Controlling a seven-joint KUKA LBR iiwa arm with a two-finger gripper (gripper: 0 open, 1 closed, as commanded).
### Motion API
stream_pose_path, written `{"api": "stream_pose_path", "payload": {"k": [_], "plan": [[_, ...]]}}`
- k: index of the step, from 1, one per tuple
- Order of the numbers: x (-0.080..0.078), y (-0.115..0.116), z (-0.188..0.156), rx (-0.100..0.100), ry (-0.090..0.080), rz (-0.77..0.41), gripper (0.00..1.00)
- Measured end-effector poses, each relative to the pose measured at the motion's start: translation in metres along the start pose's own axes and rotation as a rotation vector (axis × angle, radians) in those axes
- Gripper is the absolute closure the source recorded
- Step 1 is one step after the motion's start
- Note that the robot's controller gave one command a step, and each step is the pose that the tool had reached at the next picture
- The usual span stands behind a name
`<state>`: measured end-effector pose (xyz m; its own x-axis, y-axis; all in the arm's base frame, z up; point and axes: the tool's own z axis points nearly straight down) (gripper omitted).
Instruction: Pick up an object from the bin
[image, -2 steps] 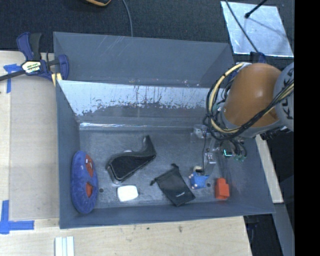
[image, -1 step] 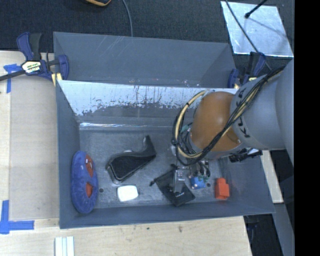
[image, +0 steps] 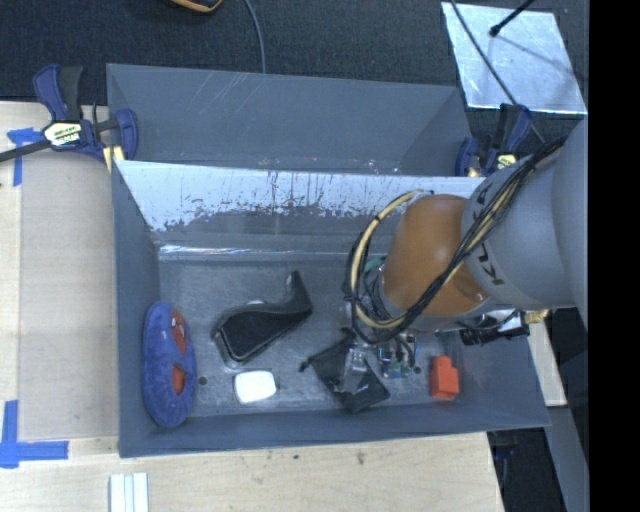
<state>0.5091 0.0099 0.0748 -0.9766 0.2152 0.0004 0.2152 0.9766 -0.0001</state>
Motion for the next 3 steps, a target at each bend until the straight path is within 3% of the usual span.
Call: {"api": "stream_pose_path", "payload": {"k": [1, 2, 3], "plan": [[0.000, 0.000, 0.000, 0.000, -0.001, -0.001, 1.00], [-0.004, 0.022, -0.108, -0.004, -0.011, 0.021, 1.00], [-0.010, 0.002, -0.204, -0.003, -0.012, 0.049, 1.00]]}}
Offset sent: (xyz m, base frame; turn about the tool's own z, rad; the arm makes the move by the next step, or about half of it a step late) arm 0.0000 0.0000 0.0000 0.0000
